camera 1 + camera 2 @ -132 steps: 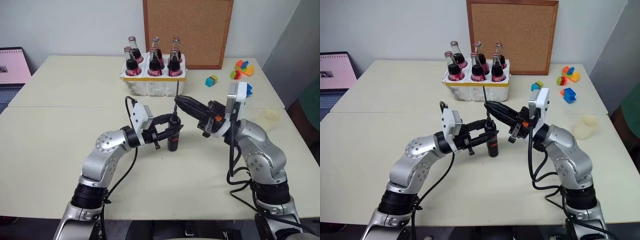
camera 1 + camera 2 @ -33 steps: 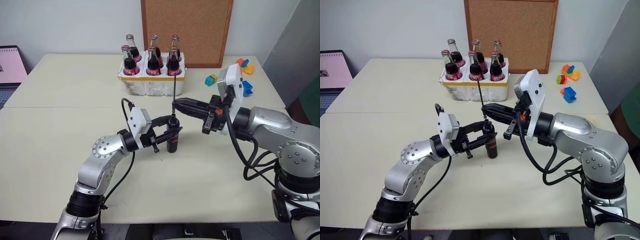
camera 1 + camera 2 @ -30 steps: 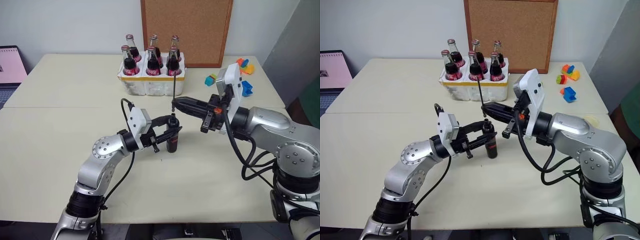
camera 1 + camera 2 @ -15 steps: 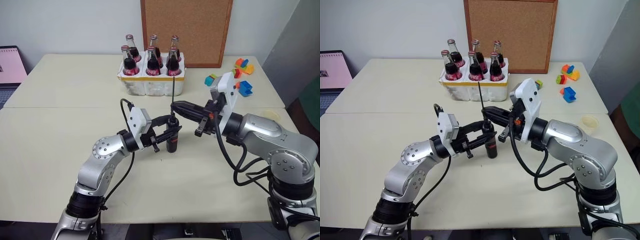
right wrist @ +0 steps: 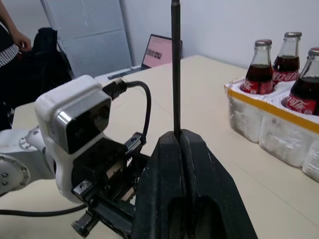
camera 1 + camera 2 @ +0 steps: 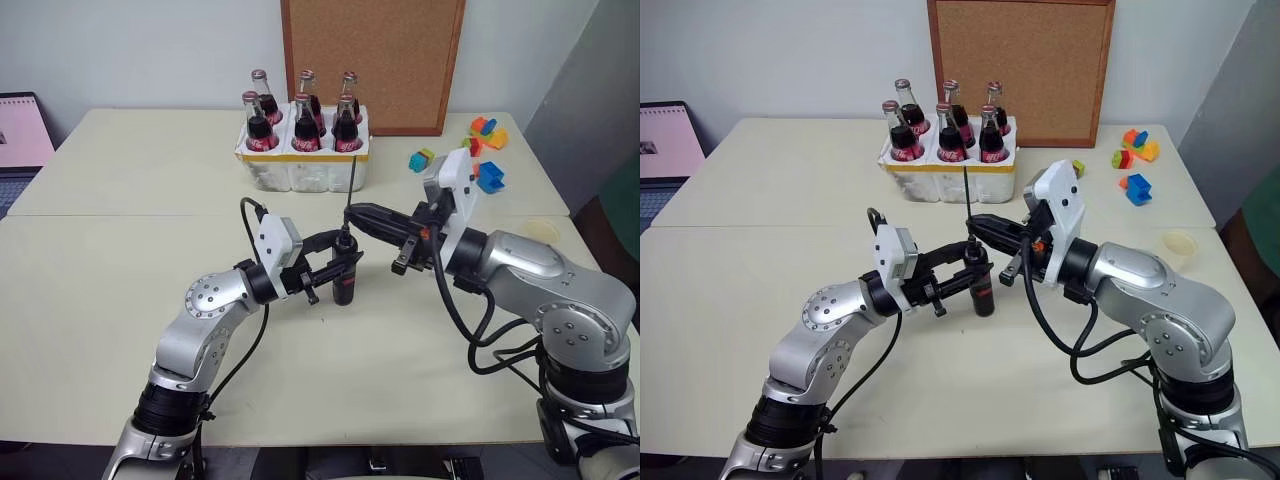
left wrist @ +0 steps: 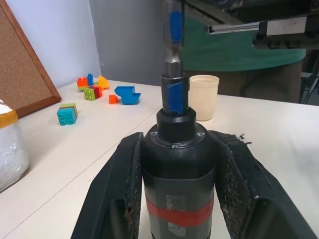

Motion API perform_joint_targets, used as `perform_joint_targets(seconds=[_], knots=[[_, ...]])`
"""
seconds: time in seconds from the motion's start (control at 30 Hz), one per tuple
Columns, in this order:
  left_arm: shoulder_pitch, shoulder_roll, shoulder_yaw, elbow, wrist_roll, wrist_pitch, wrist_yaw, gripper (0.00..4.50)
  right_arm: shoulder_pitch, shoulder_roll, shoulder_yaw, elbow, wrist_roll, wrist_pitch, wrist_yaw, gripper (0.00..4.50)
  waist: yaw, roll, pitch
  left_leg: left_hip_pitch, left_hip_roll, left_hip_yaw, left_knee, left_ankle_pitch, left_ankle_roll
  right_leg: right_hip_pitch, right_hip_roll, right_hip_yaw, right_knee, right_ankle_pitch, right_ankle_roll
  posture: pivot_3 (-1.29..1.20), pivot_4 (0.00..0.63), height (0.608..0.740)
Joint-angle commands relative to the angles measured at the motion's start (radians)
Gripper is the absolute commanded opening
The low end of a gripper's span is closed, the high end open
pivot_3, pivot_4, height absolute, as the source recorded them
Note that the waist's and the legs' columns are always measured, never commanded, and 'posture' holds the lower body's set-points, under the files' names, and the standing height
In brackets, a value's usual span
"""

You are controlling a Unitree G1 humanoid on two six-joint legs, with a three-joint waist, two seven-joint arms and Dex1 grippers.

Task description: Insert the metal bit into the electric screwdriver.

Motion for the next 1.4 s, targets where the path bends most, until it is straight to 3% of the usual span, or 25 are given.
perform_joint_targets(seconds=[0.03,0.53,0.9,1.4], knots=[[0.008,0.022,0.017,0.02,0.023,0.005,0.003,1.64,0.003,-0.024,0.007,-0.031,-0.011,0.0,0.016,0.0,0.0,0.0,0.0,0.0,0.0,0.0,0.0,0.0,0.0,0.0,0.0,0.0,0.0,0.0,0.0,0.0,0.15,0.74],[-0.001,0.017,0.01,0.03,0.028,-0.007,-0.01,1.64,-0.049,0.012,0.011,0.002,0.039,0.121,-0.056,0.0,0.001,0.0,0.0,0.0,0.0,0.0,0.0,0.0,0.0,0.0,0.0,0.0,0.0,0.0,0.0,0.0,0.15,0.74],[0.001,0.015,0.009,0.03,0.029,-0.01,-0.006,1.64,-0.031,0.008,-0.012,-0.008,0.06,0.11,-0.024,0.0,0.0,0.0,0.0,0.002,0.0,0.0,0.0,0.0,0.0,0.001,0.0,0.0,0.001,0.0,0.0,0.0,0.15,0.74],[-0.051,0.042,-0.003,0.046,0.085,-0.017,0.005,1.64,-0.062,-0.033,-0.189,-0.003,0.177,0.082,-0.053,3.13,0.001,0.0,0.0,0.001,0.0,0.0,0.0,0.0,0.0,0.001,0.0,0.0,0.0,0.0,0.0,0.0,0.15,0.74]])
